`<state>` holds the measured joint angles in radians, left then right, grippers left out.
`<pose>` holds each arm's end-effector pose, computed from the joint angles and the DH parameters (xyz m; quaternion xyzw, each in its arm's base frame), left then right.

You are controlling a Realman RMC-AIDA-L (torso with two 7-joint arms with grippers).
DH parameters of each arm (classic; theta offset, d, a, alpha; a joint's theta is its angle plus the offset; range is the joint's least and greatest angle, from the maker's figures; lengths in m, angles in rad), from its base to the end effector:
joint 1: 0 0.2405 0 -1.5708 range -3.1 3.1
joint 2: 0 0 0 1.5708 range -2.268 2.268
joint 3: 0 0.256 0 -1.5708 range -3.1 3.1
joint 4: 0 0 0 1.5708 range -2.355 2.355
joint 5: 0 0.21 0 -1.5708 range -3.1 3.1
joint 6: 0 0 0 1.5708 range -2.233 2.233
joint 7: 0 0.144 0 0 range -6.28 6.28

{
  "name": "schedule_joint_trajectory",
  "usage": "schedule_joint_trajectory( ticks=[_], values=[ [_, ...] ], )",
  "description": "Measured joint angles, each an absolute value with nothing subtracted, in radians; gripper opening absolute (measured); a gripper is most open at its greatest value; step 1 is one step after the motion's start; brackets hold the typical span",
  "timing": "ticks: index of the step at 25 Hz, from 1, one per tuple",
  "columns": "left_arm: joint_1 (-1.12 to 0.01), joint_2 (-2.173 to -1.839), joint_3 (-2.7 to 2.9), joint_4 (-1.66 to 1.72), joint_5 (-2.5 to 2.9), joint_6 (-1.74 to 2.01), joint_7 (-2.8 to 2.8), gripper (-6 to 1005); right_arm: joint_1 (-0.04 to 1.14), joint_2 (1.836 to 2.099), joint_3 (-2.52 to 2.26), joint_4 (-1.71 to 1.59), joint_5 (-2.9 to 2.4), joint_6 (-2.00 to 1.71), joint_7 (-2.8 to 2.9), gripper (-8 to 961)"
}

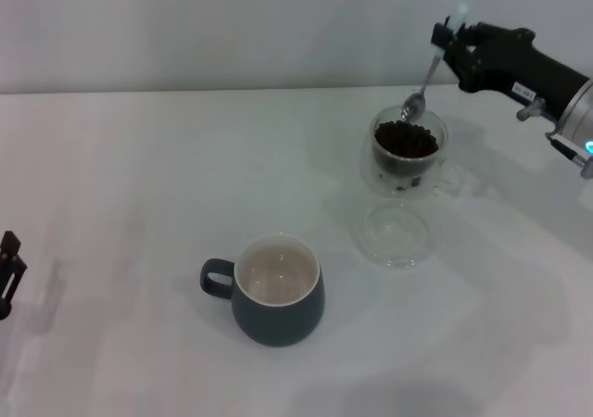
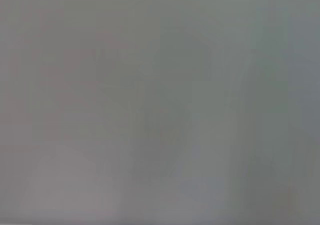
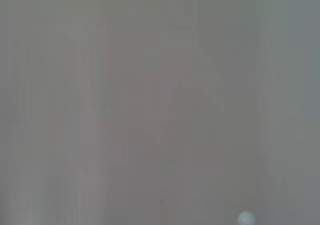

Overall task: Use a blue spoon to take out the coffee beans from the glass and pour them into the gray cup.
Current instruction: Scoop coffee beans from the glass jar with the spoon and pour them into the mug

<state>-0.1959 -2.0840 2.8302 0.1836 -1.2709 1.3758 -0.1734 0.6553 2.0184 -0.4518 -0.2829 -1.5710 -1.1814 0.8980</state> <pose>-0.3633 0.2294 -0.0303 -0.6815 -0.2776 -0.3072 0.6034 0.2748 0.4030 0.0272 -0.8221 0.2054 0.3345 0.4123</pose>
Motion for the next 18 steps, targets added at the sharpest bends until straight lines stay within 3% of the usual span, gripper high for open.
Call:
schedule_joint_trajectory(
  ticks=[18],
  values=[
    [-0.238, -2.083, 2.83, 0.18, -1.301, 1.343, -0.183, 757, 0.646, 2.022, -0.482, -0.273, -1.573, -1.117, 0.844, 143]
  ],
)
